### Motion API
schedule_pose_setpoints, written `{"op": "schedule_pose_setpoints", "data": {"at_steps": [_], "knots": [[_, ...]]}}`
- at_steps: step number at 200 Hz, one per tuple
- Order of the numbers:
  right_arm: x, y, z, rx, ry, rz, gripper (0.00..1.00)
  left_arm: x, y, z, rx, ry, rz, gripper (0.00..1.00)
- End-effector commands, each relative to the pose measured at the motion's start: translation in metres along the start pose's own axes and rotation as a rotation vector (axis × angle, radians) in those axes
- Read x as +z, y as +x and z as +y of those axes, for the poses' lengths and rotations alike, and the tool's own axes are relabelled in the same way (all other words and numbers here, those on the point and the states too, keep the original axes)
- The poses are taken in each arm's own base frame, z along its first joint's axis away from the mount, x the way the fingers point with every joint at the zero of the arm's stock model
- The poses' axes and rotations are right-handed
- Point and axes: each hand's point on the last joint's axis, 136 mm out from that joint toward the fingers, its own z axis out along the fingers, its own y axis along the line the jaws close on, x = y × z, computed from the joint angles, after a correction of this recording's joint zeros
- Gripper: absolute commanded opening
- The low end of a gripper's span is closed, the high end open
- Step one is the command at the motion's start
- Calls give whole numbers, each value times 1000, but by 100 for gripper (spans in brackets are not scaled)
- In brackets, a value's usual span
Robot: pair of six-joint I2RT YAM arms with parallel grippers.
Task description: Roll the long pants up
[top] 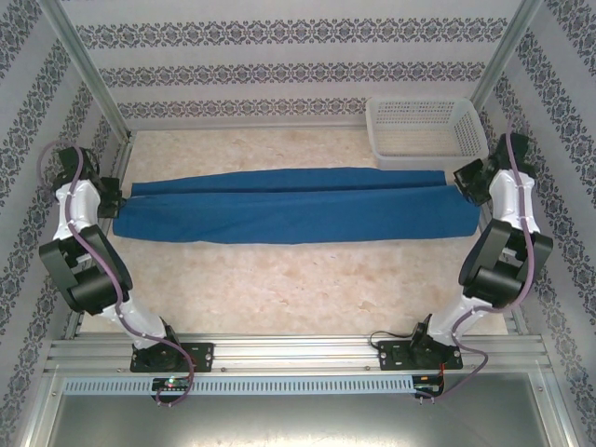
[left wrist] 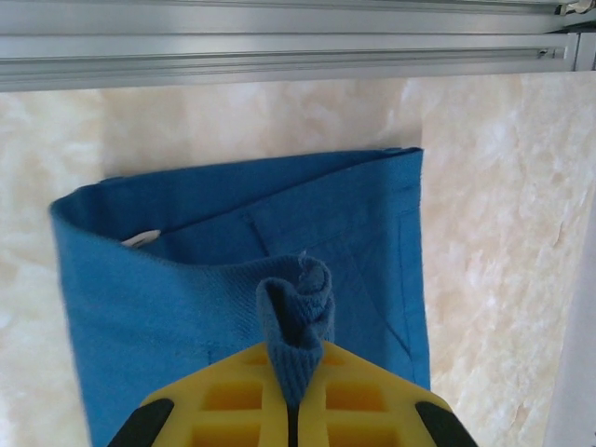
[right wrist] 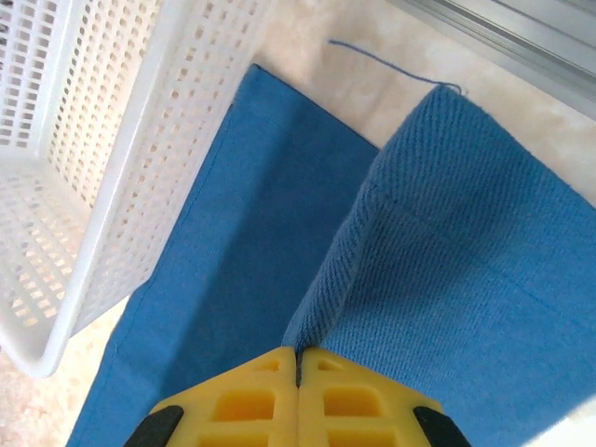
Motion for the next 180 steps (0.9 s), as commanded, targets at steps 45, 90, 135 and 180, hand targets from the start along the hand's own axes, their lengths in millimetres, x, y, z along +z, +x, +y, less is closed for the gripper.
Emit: {"op": "schedule_pose_setpoints", "data": {"at_steps": [45,90,135,180], "knots": [[35,-66,36,-100,57,-148,0,16,-44,-65,14,33,-199,0],[62,-70,50,-134,76,-133,0,41,-41,-82,28,5,-194,0],[73,-74,58,-179,94,-131,30,51,-37,-71,32,-55,-192,3],[39,-70,73,-328,120,-182,85,35,-29,-73,100,-42,-159,100]]}}
